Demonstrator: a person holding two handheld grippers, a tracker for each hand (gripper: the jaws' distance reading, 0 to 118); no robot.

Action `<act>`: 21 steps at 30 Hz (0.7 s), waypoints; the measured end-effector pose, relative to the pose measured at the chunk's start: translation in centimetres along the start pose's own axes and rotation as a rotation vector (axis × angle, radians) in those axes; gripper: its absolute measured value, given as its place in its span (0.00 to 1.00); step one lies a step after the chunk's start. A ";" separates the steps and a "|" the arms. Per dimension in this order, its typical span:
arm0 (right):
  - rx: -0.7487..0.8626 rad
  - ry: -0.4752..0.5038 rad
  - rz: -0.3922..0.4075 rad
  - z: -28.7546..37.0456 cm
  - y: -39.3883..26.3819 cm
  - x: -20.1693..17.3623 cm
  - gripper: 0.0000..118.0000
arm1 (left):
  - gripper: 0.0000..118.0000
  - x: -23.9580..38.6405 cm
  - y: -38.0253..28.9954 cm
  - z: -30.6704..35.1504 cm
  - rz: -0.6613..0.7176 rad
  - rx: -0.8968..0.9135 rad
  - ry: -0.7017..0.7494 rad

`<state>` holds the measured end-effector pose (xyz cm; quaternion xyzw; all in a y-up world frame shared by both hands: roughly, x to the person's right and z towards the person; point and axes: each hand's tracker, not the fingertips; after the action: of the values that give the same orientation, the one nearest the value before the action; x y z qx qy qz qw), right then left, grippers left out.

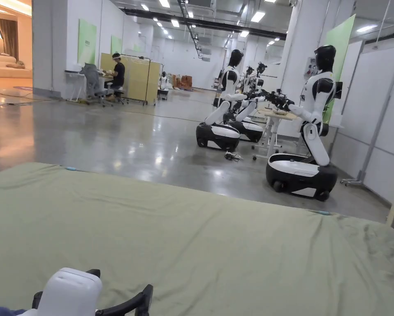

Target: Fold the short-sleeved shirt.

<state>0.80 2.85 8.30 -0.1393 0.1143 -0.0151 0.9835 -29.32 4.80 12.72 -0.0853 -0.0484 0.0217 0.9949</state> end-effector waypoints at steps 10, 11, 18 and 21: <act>-0.033 0.007 -0.201 -0.2 0.0 1.9 1.00 | 0.60 0.0 0.1 0.4 -0.008 0.025 0.022; -0.037 0.016 -0.220 -0.2 0.1 2.1 1.00 | 0.60 0.0 0.0 0.5 -0.009 0.026 0.023; -0.022 0.032 -0.266 0.0 -0.1 3.0 1.00 | 0.60 0.1 0.1 0.6 -0.029 0.052 0.051; -0.026 0.036 -0.257 0.0 -0.1 2.8 1.00 | 0.60 0.2 0.2 0.5 -0.016 0.042 0.048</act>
<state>3.51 2.58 7.68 -0.1652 0.1132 -0.1422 0.9694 -29.16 5.04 13.21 -0.0644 -0.0245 0.0126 0.9975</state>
